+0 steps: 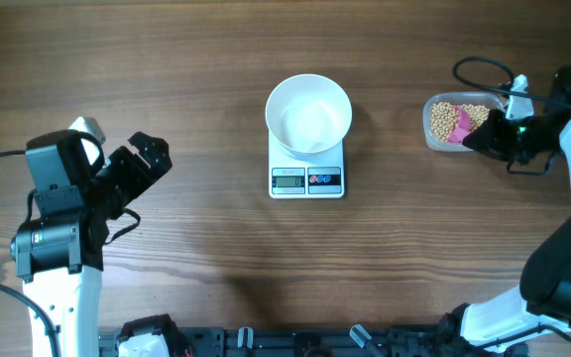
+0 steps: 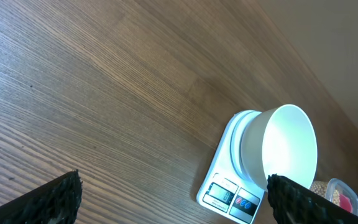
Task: Scoop item into bowl and weigh 150g on scale
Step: 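Drag the scoop through the soybeans and lift it filled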
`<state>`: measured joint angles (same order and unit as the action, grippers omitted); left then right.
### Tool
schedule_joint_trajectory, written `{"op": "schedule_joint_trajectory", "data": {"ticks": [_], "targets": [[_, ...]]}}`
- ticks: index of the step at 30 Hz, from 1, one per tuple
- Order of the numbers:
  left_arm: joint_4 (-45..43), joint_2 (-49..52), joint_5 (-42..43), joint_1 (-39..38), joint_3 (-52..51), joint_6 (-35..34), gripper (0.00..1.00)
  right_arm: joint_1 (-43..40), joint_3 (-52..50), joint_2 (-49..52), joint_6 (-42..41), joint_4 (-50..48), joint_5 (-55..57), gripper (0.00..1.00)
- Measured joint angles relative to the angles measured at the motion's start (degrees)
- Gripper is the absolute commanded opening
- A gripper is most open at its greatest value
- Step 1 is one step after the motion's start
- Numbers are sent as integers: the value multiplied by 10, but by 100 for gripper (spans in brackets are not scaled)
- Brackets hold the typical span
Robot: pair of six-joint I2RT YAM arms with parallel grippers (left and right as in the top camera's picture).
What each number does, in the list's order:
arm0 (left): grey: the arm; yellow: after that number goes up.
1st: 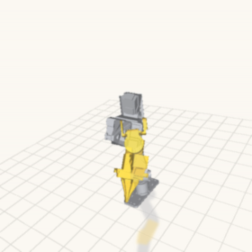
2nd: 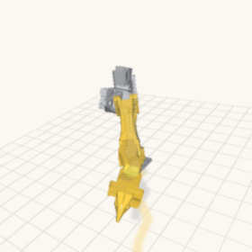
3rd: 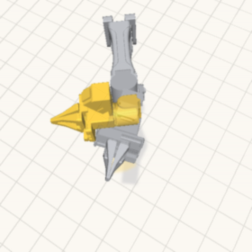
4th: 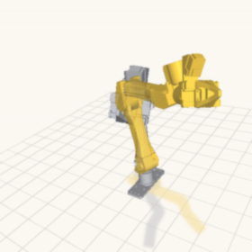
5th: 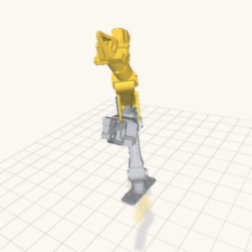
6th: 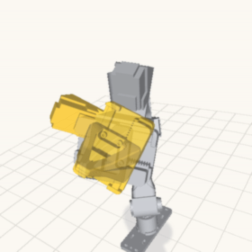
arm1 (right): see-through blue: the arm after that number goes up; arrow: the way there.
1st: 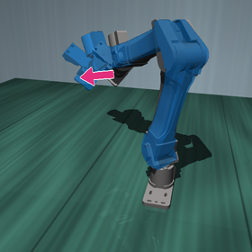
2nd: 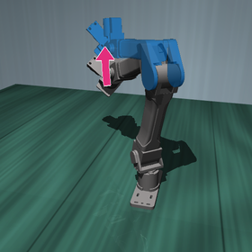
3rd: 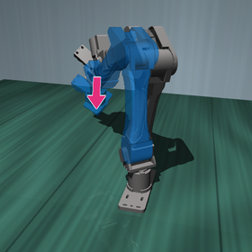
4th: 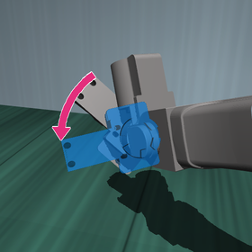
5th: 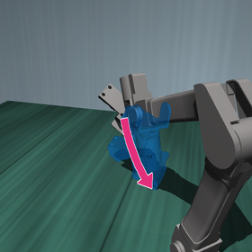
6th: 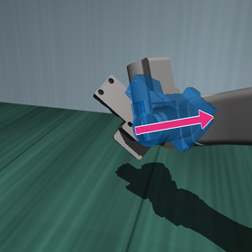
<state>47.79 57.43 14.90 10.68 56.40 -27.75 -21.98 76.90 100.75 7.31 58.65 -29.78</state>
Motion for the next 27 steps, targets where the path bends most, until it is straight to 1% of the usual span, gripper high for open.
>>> {"op": "schedule_joint_trajectory", "data": {"ticks": [9, 27], "targets": [[2, 0, 0, 0, 0, 0, 100, -27, -3, 3, 0, 6, -43, 4], [9, 0, 0, 0, 0, 0, 100, -64, -5, 3, 3, 12, -75, 4]]}}
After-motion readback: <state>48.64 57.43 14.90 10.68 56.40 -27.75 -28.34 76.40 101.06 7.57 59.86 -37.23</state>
